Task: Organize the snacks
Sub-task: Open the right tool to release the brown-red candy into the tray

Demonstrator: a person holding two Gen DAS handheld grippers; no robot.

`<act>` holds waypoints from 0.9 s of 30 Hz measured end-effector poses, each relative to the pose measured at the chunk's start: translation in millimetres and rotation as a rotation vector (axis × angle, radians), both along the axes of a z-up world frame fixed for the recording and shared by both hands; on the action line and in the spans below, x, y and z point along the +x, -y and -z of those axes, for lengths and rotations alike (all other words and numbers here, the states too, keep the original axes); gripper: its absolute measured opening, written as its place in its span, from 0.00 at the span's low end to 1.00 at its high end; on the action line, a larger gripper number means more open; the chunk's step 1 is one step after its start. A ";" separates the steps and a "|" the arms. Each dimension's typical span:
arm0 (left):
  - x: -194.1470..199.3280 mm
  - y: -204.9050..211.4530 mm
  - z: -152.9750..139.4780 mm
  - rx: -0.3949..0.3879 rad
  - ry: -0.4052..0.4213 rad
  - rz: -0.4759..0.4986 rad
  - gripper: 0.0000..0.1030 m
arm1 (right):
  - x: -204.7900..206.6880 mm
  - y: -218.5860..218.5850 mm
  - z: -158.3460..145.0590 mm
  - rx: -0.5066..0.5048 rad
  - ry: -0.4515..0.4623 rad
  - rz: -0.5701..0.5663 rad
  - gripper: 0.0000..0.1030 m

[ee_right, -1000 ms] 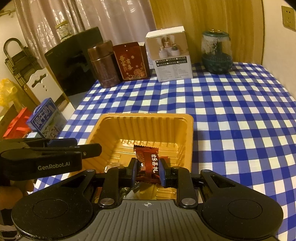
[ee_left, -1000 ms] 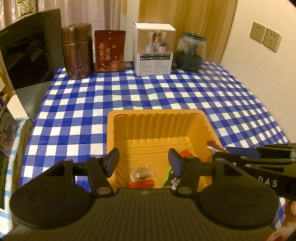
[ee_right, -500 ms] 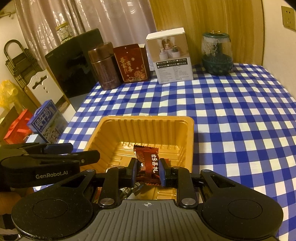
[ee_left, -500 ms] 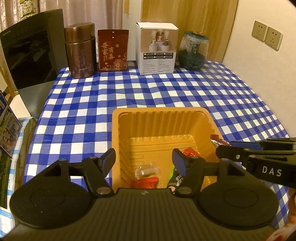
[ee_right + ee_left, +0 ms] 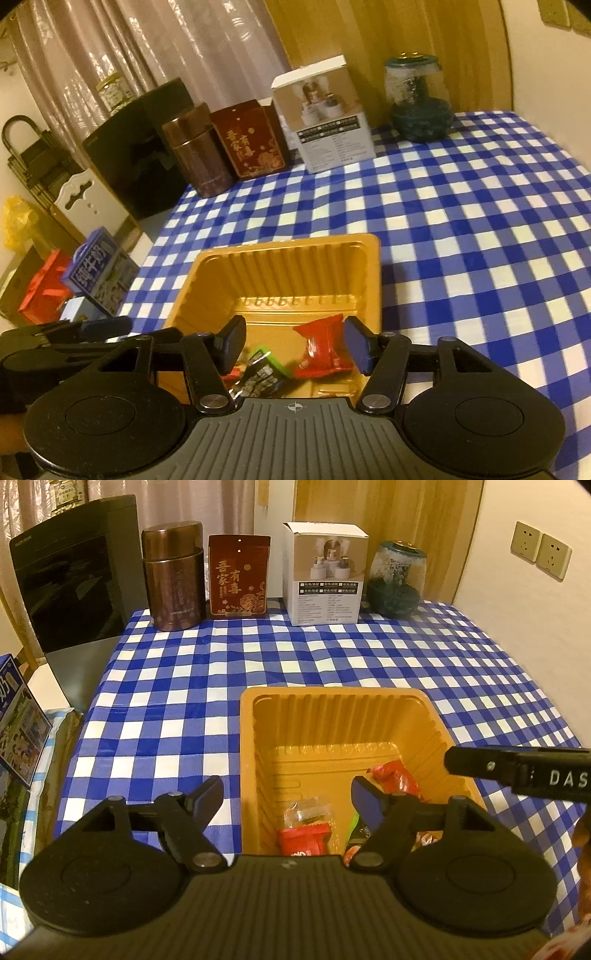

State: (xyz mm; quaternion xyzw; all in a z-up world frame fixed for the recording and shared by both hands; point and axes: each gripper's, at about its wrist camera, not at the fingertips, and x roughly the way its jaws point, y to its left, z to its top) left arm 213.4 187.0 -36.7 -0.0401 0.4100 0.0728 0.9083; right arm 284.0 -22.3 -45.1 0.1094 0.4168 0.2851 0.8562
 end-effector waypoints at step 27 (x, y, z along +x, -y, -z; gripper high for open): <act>-26.7 10.2 -18.3 0.012 0.035 -0.010 1.00 | -33.0 21.1 -16.4 -0.061 0.009 0.014 0.61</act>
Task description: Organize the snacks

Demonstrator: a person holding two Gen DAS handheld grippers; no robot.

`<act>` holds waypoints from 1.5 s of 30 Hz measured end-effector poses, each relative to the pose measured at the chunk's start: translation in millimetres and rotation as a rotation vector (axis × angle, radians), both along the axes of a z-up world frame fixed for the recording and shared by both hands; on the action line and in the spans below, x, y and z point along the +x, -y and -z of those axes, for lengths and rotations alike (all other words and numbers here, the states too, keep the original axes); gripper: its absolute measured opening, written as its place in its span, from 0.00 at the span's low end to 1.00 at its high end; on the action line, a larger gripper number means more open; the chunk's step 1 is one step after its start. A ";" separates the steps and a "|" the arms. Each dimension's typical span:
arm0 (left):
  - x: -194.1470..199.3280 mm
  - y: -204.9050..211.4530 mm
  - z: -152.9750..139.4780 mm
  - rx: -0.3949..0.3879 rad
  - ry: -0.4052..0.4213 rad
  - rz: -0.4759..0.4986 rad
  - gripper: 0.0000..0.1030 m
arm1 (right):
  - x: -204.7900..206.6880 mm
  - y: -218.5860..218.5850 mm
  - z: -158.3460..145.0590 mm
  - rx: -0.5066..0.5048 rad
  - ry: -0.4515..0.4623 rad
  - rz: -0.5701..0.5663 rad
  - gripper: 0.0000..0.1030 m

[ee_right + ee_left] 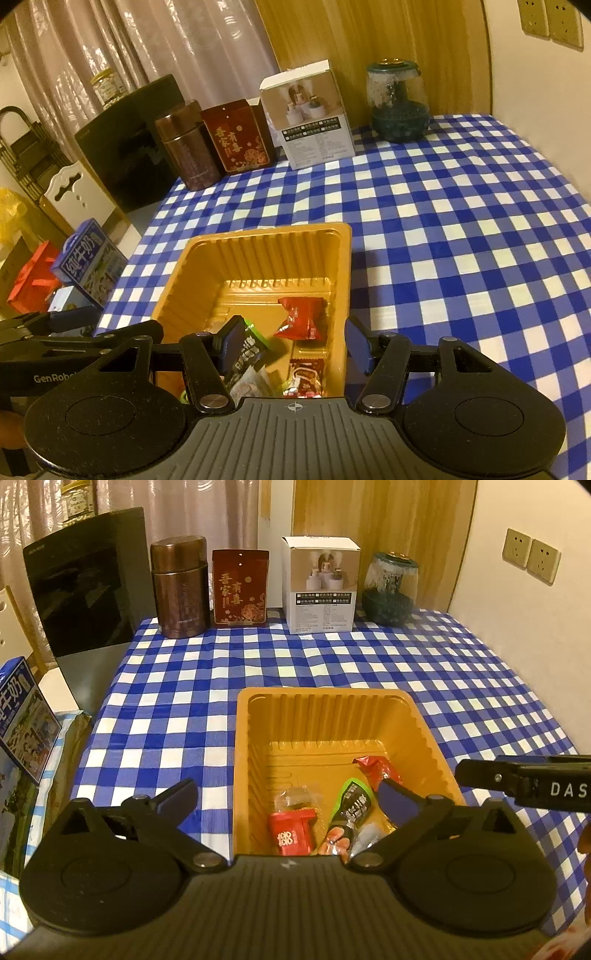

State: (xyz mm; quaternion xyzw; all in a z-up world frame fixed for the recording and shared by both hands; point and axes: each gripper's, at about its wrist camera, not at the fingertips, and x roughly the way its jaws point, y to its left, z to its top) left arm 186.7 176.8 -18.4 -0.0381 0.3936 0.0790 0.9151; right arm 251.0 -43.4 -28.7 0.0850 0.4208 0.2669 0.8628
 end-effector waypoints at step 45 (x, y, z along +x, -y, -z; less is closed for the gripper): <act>-210.0 65.9 -66.4 -0.002 0.053 -0.123 1.00 | -196.9 69.2 -67.3 -0.079 0.068 -0.001 0.72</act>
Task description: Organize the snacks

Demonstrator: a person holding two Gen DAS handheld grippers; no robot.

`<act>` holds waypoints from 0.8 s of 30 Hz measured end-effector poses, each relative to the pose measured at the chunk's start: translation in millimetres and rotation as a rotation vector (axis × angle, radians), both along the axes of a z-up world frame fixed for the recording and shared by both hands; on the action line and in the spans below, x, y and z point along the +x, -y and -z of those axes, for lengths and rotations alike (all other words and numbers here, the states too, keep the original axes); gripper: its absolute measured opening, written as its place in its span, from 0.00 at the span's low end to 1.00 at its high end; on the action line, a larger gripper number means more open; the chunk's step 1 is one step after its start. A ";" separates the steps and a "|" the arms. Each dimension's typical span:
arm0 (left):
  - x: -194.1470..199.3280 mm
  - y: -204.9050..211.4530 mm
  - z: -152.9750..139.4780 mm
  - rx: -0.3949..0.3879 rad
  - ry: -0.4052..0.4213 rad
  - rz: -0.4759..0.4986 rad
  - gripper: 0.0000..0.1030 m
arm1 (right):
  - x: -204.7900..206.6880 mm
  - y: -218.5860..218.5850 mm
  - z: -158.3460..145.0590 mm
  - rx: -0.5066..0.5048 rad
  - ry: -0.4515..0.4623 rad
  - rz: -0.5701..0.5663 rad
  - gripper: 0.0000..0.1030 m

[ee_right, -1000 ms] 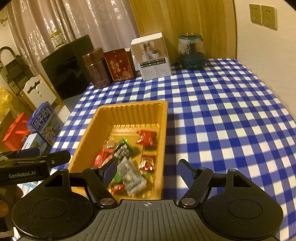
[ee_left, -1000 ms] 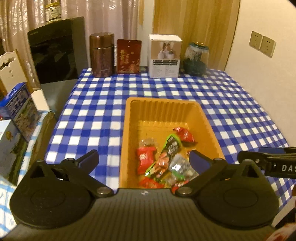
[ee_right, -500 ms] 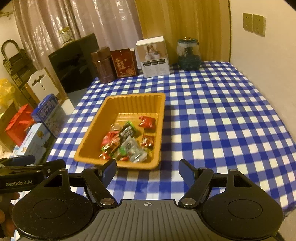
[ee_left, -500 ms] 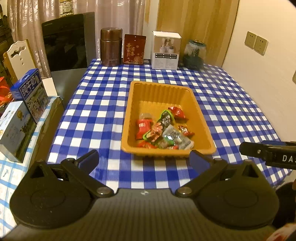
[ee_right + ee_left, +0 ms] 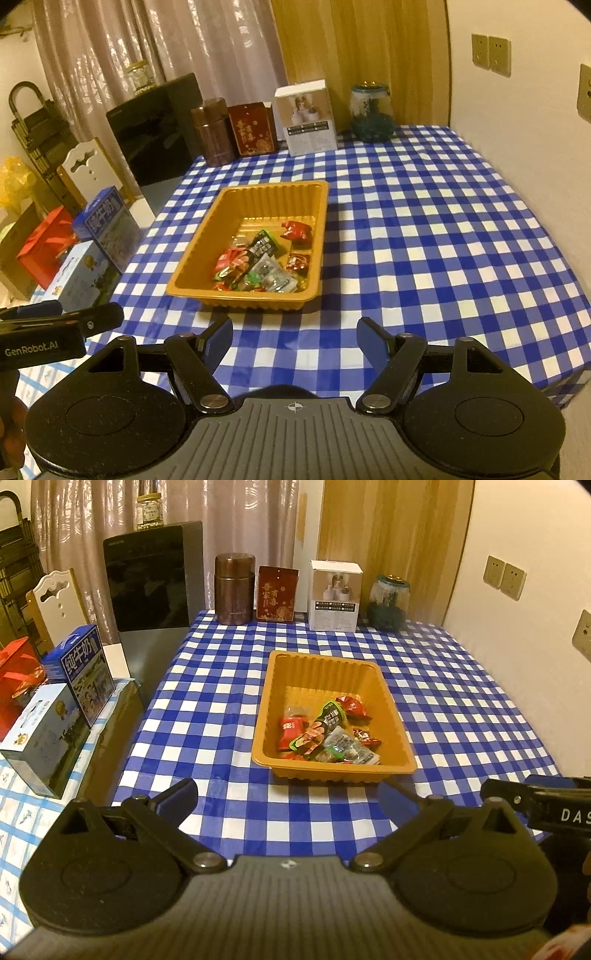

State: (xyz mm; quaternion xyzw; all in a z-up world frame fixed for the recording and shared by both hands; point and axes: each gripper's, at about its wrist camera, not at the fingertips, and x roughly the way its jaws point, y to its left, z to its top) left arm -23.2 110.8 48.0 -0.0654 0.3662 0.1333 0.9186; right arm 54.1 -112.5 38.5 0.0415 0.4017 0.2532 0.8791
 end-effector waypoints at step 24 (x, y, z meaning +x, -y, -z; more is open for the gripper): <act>-18.5 13.9 -10.1 0.051 0.031 0.003 1.00 | -18.9 9.4 -10.0 -0.014 0.057 0.014 0.72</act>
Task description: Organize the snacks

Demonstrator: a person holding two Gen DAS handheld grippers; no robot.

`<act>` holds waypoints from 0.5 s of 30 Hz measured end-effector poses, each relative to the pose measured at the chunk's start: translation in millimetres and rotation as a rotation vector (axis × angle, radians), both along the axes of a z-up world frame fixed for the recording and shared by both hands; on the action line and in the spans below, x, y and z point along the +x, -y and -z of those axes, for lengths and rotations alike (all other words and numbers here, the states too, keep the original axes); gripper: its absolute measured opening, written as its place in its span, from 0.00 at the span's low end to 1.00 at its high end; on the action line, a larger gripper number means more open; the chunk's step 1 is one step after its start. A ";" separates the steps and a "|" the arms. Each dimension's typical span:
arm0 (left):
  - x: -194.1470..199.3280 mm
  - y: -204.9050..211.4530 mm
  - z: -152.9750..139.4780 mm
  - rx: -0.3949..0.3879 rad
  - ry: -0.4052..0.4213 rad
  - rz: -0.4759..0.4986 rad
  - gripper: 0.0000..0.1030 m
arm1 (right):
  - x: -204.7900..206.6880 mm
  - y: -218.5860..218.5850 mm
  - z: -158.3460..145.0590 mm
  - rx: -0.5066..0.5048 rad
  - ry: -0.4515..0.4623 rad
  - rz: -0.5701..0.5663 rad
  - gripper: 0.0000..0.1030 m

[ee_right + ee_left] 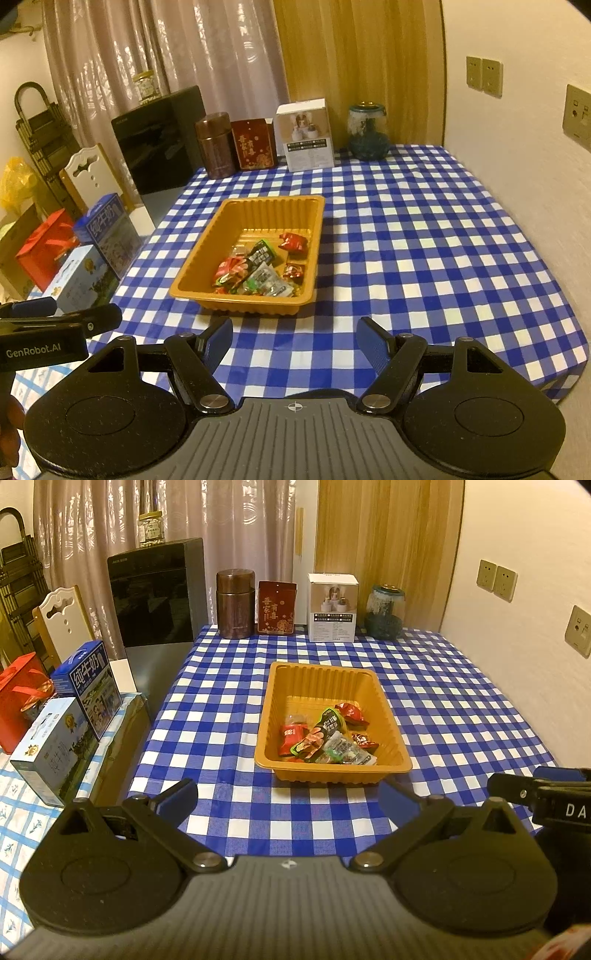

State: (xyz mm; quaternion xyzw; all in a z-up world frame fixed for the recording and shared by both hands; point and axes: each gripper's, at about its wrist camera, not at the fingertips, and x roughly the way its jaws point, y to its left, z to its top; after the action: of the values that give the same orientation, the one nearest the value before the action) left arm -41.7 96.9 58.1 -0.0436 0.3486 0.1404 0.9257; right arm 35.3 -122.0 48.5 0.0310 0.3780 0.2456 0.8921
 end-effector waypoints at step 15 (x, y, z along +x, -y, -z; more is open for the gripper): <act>0.3 -0.4 3.2 -0.003 -0.006 0.005 1.00 | 0.6 -0.6 2.3 0.002 -0.003 -0.003 0.72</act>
State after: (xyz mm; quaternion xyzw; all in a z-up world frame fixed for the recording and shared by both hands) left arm -41.4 97.3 54.9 -0.0435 0.3516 0.1376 0.9250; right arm 35.9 -121.3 46.2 0.0315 0.3791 0.2470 0.8912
